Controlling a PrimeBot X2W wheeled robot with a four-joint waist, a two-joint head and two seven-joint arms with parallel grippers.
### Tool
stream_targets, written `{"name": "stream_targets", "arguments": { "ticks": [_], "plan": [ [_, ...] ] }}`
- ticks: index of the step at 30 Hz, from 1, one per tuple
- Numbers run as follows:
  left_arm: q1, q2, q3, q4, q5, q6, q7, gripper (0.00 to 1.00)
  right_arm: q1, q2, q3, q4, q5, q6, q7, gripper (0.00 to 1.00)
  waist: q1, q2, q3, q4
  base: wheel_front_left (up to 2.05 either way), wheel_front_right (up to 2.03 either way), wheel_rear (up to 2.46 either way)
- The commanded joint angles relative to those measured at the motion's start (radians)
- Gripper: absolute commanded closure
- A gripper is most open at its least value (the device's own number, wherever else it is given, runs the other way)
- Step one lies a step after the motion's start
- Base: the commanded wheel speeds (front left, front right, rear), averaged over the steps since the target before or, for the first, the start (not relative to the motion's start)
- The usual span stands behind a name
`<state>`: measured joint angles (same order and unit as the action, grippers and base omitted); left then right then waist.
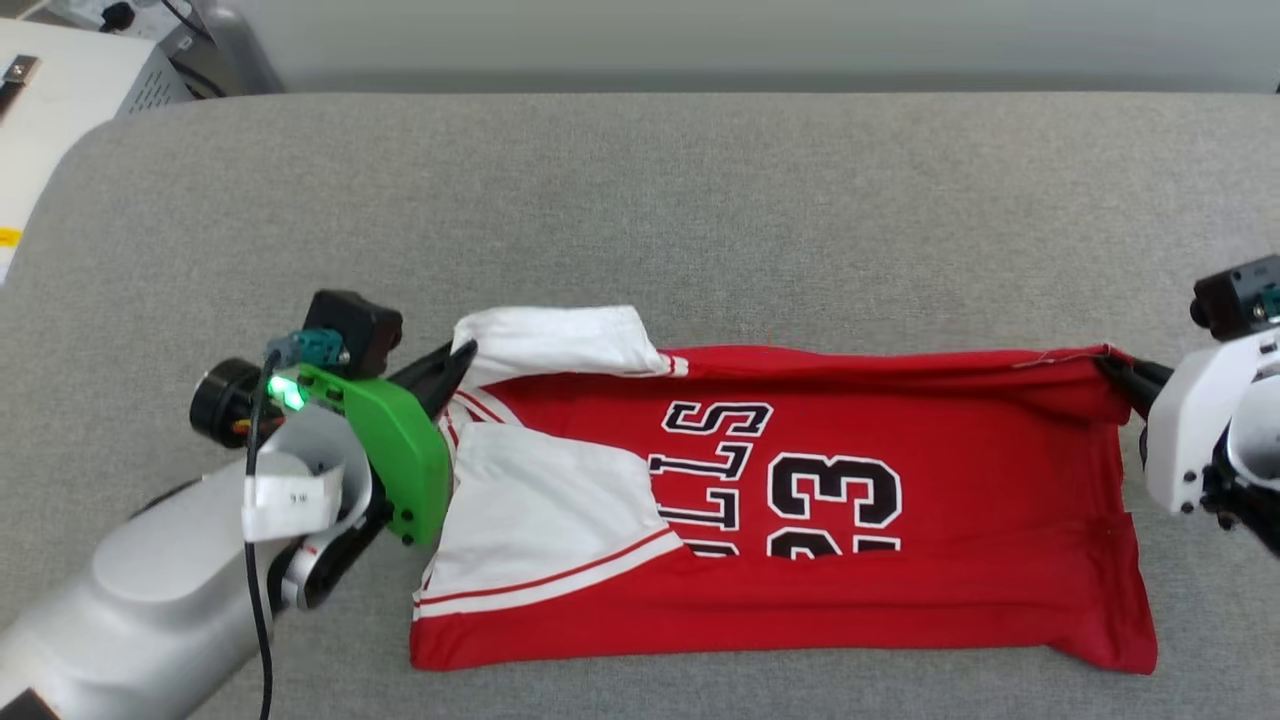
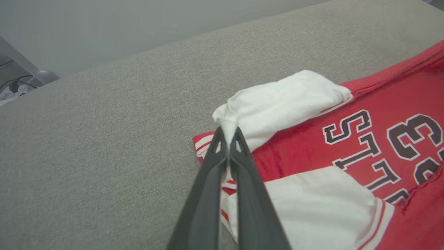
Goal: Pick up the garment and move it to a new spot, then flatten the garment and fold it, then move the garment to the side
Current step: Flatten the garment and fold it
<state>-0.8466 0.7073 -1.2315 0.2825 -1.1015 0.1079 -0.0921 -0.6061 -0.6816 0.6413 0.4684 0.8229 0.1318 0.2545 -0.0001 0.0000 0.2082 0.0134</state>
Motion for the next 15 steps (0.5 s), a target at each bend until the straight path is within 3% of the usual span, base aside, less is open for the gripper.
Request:
{"name": "stream_targets", "arguments": {
  "ticks": [1,9,15],
  "plan": [
    [0.038,0.011,-0.003,-0.016,-0.01,0.017,-0.01,1.0,0.037,-0.006,-0.005,-0.011,0.006,-0.001,-0.017,1.0,0.0001,0.0,-0.045,-0.001,0.0,0.0,0.0],
    [0.205,0.04,-0.018,-0.122,-0.044,0.09,-0.041,1.0,0.252,-0.025,-0.078,-0.086,0.001,-0.001,-0.076,1.0,0.0001,0.0,-0.105,0.016,0.0,0.0,0.0],
    [0.295,0.052,-0.025,-0.151,-0.067,0.118,-0.054,1.0,0.4,-0.007,-0.146,-0.155,-0.02,-0.001,-0.075,1.0,0.0001,0.0,-0.12,0.018,0.0,0.0,0.0]
  ]
}}
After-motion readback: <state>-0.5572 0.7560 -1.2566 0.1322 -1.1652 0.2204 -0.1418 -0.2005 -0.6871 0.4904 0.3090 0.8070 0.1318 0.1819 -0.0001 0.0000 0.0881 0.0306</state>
